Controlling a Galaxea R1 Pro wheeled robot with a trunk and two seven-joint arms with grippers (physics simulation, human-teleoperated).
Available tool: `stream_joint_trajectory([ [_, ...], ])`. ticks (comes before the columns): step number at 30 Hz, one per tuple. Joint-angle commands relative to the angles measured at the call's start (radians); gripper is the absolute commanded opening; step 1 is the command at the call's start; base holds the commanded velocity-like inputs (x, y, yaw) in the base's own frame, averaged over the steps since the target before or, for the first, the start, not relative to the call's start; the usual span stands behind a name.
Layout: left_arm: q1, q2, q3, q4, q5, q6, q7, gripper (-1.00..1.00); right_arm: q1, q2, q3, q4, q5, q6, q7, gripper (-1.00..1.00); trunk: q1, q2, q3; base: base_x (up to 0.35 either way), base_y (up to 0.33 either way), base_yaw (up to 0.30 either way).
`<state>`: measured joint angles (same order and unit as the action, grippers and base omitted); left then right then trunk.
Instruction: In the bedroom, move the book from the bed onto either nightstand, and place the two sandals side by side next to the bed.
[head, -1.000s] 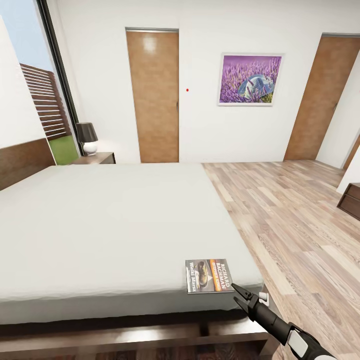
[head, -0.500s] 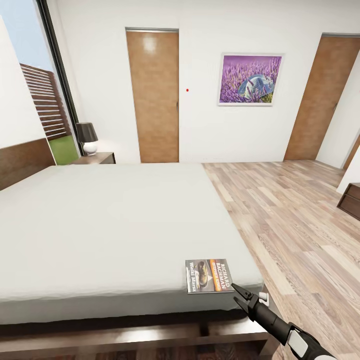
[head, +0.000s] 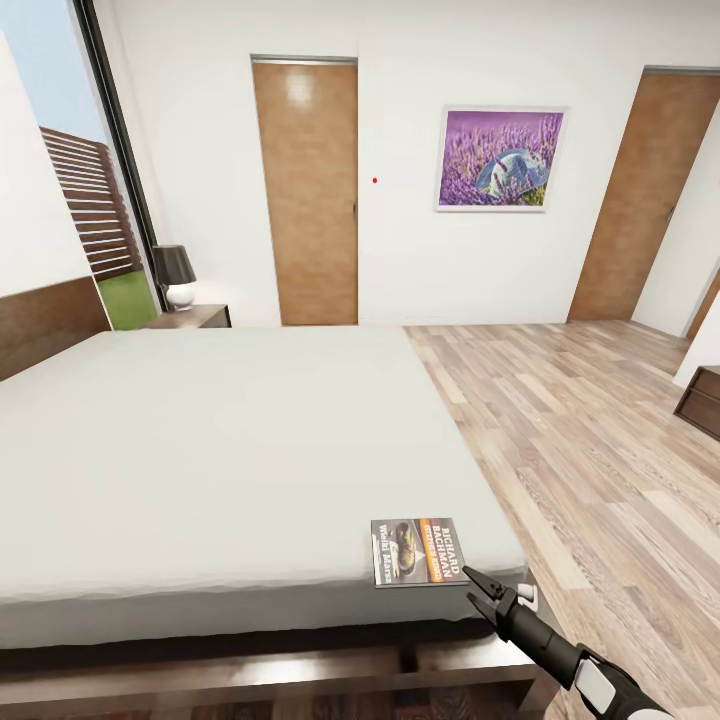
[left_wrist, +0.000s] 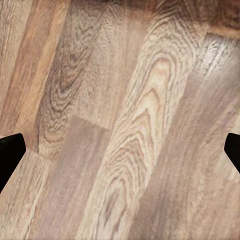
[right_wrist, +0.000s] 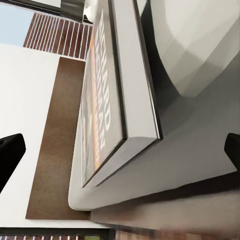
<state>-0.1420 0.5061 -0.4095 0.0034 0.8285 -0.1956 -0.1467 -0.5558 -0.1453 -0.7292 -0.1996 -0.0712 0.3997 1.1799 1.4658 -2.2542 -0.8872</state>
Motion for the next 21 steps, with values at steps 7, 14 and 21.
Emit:
stream_joint_trajectory([
  [7,-0.001,0.000,-0.008,0.001,0.011,-0.002,-0.005,1.00,-0.001,0.000,0.002,0.000,-0.007,0.010,0.001,1.00,0.000,0.000,-0.001,0.000,0.000,0.000],
  [14,-0.001,0.000,-0.008,0.001,0.011,-0.002,-0.005,1.00,-0.001,0.001,0.002,0.000,-0.007,0.010,0.001,1.00,0.000,0.000,-0.001,0.000,0.000,0.000],
  [21,-0.001,0.000,-0.008,0.001,0.011,-0.002,-0.005,1.00,-0.001,0.001,0.002,0.000,-0.007,0.010,0.001,1.00,0.000,0.000,-0.001,0.000,0.000,0.000],
])
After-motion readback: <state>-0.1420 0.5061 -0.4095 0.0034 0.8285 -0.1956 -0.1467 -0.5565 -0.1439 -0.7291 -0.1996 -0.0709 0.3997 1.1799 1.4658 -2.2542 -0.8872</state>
